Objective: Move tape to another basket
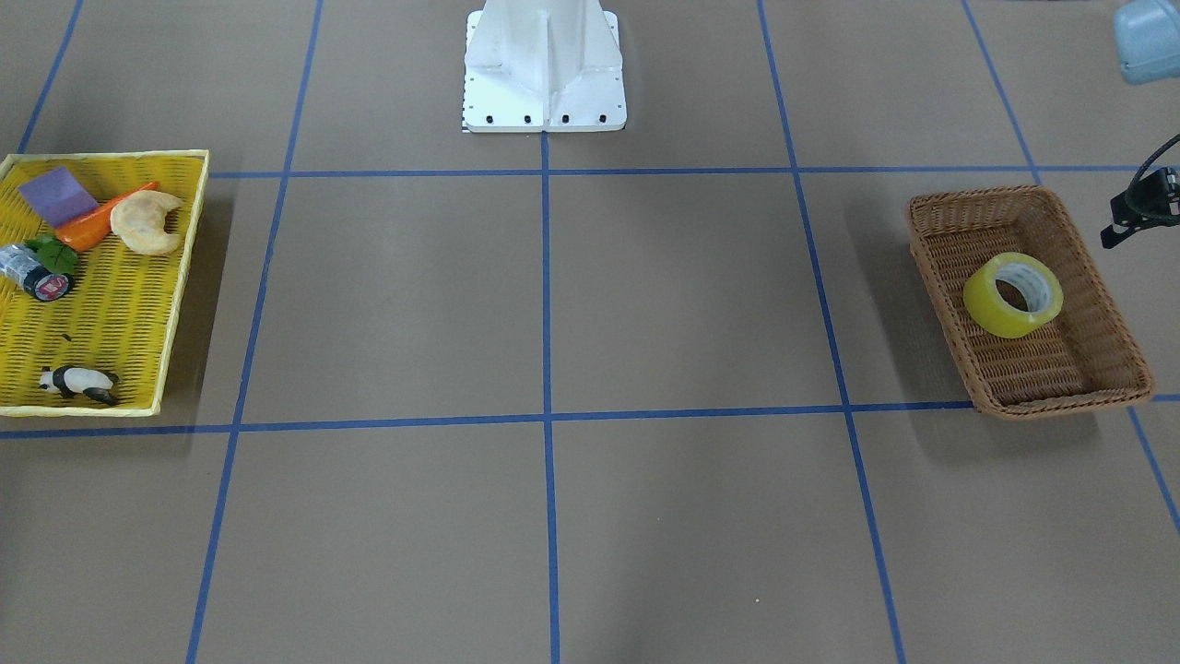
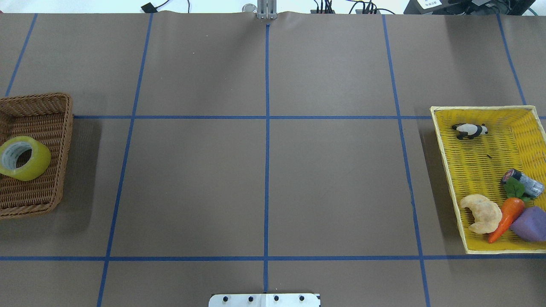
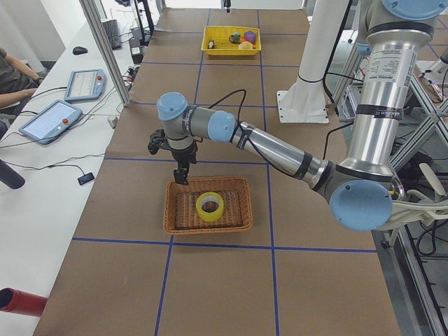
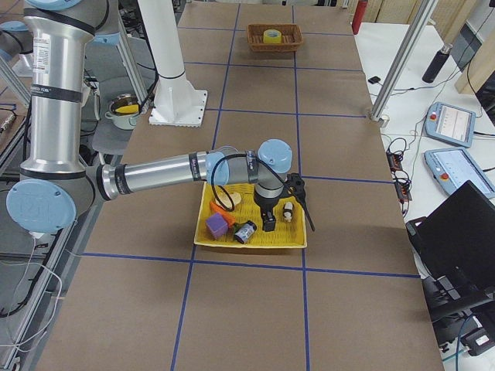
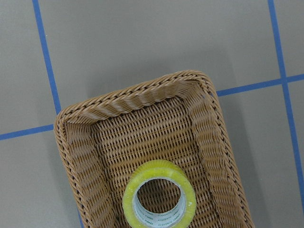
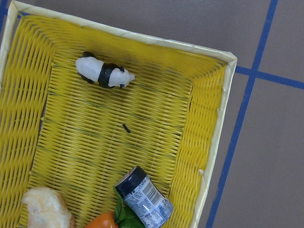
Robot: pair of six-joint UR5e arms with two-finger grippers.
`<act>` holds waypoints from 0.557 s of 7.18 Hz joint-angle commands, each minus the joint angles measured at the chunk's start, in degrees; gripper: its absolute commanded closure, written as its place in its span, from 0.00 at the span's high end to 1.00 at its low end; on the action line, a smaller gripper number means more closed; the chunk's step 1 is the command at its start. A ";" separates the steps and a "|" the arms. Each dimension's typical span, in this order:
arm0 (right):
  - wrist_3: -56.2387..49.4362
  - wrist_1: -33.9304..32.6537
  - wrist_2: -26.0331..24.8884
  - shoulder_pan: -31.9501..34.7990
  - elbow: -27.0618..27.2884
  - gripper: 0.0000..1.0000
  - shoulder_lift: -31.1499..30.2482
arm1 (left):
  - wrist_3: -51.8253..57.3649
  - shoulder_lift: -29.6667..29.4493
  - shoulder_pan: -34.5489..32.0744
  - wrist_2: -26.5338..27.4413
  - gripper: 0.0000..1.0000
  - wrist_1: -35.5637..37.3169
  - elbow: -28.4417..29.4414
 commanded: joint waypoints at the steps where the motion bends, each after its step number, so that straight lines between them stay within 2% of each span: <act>1: 0.26 0.00 -0.01 0.00 0.56 1.00 0.51 | 0.16 0.19 0.01 0.09 0.98 -0.04 0.58; 4: 0.26 0.00 -0.19 0.00 -0.05 1.00 1.57 | 0.07 0.28 0.01 0.09 0.98 -1.80 0.85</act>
